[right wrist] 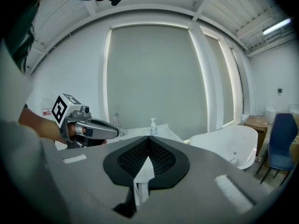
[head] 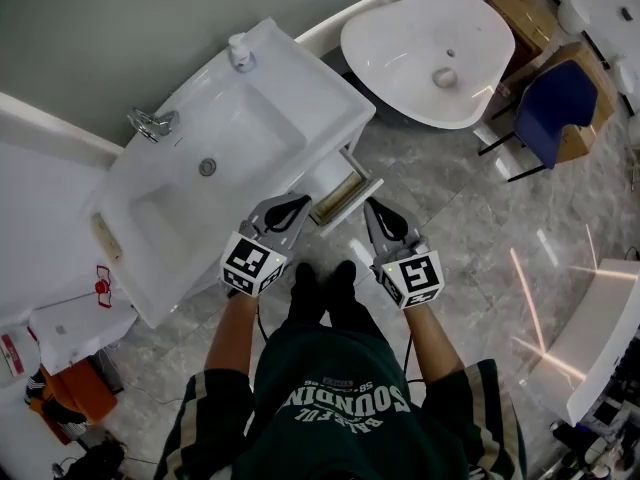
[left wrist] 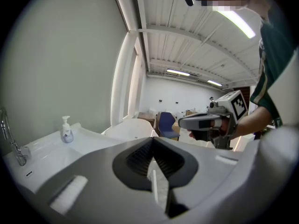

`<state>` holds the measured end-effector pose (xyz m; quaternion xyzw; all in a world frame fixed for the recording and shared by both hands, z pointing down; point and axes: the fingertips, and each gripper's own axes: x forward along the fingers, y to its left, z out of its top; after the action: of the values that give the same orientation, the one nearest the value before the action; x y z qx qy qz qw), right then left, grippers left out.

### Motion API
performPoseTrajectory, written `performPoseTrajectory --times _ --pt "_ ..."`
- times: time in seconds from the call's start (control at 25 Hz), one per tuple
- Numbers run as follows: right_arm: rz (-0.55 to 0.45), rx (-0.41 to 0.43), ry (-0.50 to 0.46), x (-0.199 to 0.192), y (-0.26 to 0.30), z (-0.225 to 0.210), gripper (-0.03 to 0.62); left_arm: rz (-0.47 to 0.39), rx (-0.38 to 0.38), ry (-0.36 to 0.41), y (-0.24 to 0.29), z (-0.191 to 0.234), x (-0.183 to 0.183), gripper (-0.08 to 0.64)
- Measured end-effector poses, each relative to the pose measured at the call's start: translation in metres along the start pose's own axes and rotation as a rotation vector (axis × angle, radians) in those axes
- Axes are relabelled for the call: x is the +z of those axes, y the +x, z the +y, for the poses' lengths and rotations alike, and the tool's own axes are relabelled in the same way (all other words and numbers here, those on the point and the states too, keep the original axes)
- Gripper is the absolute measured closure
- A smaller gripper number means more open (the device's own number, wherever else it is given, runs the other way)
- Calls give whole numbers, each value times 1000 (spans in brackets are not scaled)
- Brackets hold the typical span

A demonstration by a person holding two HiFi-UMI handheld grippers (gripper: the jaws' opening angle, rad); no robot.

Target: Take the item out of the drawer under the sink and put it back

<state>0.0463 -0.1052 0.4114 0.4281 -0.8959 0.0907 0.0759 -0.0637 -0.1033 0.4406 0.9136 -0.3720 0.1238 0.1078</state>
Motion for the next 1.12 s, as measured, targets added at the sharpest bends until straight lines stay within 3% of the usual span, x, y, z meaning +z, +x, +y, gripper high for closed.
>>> performPoseTrajectory --times 0.32,0.52,0.76,0.88,1.0,1.12 --pt "62 -13 34 -48 7 -26 591 132 -44 18 48 2 -64 511" --pt "99 -33 60 -79 4 -39 591 199 -63 -33 68 -2 -110 509" --pt "148 -34 80 -118 1 -42 591 260 -105 -42 86 -11 -147 507" --pt "165 -31 101 -138 1 -42 591 289 -99 -77 94 -8 -166 436" --pt "180 -30 118 -154 2 -42 591 318 -87 -114 105 -4 -182 314" --pt "188 -35 133 -170 3 -45 591 340 -82 -123 116 -2 -198 304"
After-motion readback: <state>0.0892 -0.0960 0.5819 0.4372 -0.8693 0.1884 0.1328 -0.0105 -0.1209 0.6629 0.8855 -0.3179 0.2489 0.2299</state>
